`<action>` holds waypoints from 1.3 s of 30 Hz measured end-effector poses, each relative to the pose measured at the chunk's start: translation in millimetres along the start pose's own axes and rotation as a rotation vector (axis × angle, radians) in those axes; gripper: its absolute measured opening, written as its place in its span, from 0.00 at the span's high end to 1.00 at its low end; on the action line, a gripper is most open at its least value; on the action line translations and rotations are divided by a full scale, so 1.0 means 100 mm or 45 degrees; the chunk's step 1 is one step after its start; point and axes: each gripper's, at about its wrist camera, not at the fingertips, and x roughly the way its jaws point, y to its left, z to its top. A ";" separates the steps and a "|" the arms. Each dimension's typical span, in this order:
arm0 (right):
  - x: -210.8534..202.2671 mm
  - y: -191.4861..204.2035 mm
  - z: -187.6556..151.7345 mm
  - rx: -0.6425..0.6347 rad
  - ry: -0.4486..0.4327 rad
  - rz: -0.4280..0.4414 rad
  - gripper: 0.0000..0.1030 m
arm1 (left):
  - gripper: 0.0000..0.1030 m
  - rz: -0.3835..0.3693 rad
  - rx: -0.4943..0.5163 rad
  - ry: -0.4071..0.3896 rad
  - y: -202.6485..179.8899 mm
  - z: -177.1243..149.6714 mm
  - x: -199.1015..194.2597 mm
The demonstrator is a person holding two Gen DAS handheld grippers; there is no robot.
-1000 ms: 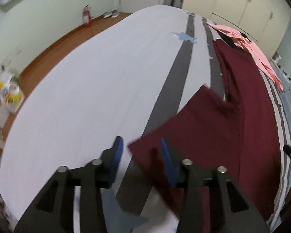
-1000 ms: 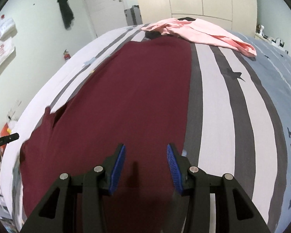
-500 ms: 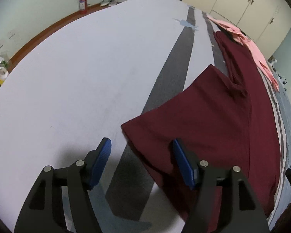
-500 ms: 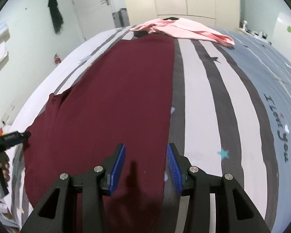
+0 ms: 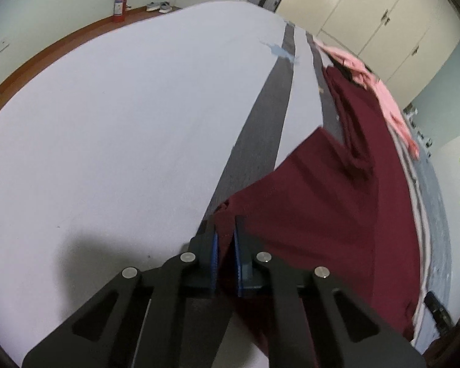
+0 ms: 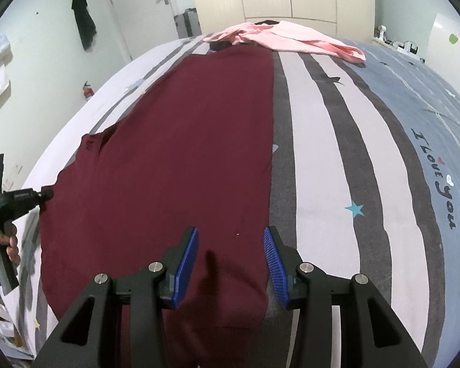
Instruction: Fold clothes
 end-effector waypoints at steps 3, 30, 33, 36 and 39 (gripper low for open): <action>-0.01 -0.03 0.02 -0.010 0.003 0.002 0.61 | 0.94 0.041 0.077 -0.069 -0.17 0.00 -0.23; -0.20 -0.44 0.03 0.046 0.044 0.065 0.61 | 0.73 -0.146 0.591 0.127 -1.95 -1.33 -0.74; -0.12 -0.28 0.06 0.036 0.040 0.107 0.61 | 0.73 -0.085 0.495 0.088 -1.69 -1.11 -0.64; -0.02 -0.07 0.13 0.000 0.032 0.157 0.61 | 0.73 -0.071 0.472 0.043 -1.57 -1.00 -0.56; 0.09 0.14 0.23 -0.031 0.026 0.206 0.61 | 0.73 -0.043 0.450 0.096 -1.46 -1.01 -0.39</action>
